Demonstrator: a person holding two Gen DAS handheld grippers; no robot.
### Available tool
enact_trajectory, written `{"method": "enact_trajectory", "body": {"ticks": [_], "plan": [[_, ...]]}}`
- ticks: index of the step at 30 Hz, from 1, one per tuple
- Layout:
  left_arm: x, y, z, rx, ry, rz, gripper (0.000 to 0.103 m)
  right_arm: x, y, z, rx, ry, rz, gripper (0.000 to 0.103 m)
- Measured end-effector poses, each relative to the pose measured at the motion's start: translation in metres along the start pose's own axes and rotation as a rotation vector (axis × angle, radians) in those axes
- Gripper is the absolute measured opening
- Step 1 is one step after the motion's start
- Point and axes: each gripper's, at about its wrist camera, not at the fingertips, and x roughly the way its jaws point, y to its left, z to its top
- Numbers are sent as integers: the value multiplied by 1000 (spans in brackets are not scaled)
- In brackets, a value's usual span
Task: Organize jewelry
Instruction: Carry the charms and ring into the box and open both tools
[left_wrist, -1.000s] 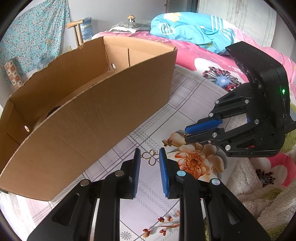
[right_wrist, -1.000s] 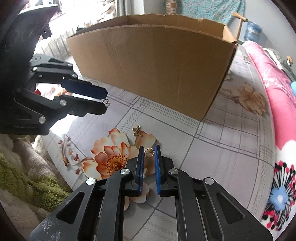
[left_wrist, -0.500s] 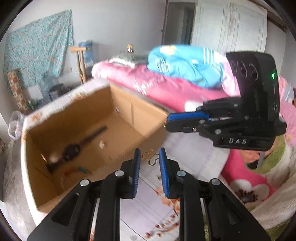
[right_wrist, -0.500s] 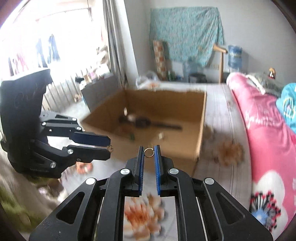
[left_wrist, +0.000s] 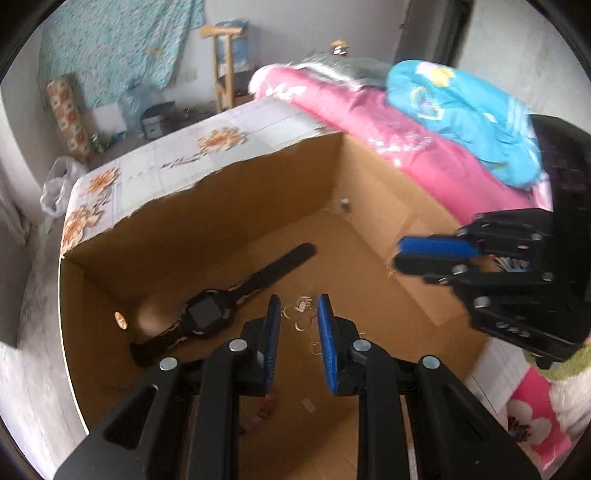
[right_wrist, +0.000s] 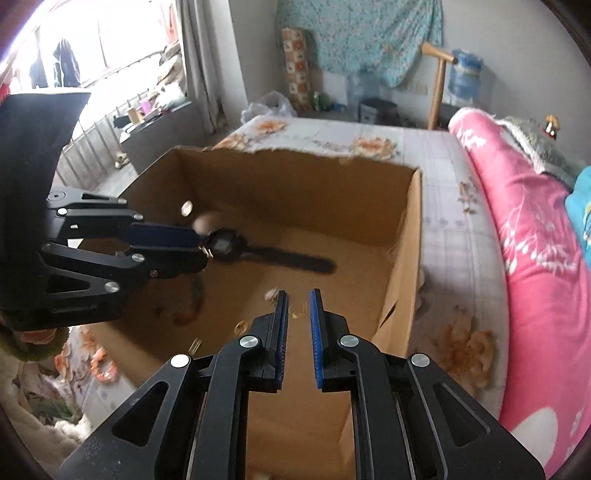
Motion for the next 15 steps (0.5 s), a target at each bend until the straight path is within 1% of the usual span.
{"method": "enact_trajectory", "body": {"ticks": [1, 3, 6, 12, 13, 15], "plan": [[1, 3, 1, -16, -1, -6, 21, 1, -1, 1, 4, -7, 3, 13], [1, 11, 2, -47, -8, -5, 28, -7, -4, 3, 23, -42, 12, 14], [-7, 17, 1, -77, -44, -23, 29, -22, -8, 1, 44, -87, 18, 15], [-31, 20, -7, -108, -95, -18, 29, -50, -16, -4, 113, -162, 26, 15], [-35, 20, -10, -115, -105, -18, 30, -57, -16, -8, 130, -177, 28, 15], [-42, 20, -13, -126, -119, -15, 36, -63, -14, -13, 148, -191, 21, 18]]}}
